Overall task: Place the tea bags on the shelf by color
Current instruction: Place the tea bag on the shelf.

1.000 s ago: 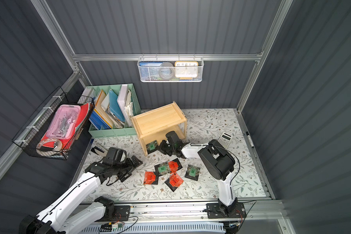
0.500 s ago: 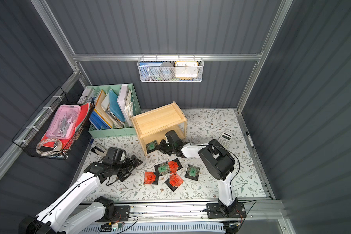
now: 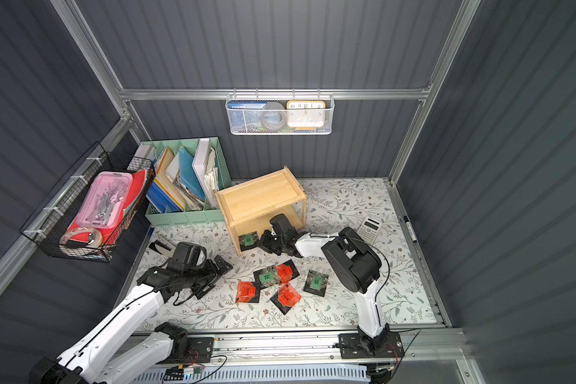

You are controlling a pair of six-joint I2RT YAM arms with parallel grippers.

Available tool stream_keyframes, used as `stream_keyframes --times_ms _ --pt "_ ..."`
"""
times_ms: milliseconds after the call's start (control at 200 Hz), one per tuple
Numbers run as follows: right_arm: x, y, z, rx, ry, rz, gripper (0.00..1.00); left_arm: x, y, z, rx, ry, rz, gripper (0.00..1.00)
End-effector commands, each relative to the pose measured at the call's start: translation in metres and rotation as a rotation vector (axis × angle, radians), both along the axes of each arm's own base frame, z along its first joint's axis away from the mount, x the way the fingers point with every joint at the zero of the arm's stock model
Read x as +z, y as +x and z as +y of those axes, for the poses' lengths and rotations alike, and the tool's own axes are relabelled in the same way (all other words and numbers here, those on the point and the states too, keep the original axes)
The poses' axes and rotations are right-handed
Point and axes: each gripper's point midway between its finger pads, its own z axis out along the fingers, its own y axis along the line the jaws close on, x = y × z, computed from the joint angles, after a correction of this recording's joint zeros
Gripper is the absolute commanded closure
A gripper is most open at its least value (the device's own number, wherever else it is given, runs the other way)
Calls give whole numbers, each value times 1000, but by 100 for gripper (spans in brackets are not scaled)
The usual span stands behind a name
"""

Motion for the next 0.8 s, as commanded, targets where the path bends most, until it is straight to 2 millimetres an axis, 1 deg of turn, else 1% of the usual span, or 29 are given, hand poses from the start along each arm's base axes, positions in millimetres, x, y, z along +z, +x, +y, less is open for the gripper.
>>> stream_keyframes --times_ms 0,35,355,795 --pt "-9 -2 -4 -14 -5 40 100 3 -3 1 -4 11 3 0" --pt "-10 -3 -5 -16 -6 47 100 3 -3 1 -4 11 2 0" --pt "-3 0 -3 21 -18 -5 100 3 -3 1 -3 10 -3 0" --pt "4 8 6 23 2 -19 100 4 -5 3 2 13 -3 0"
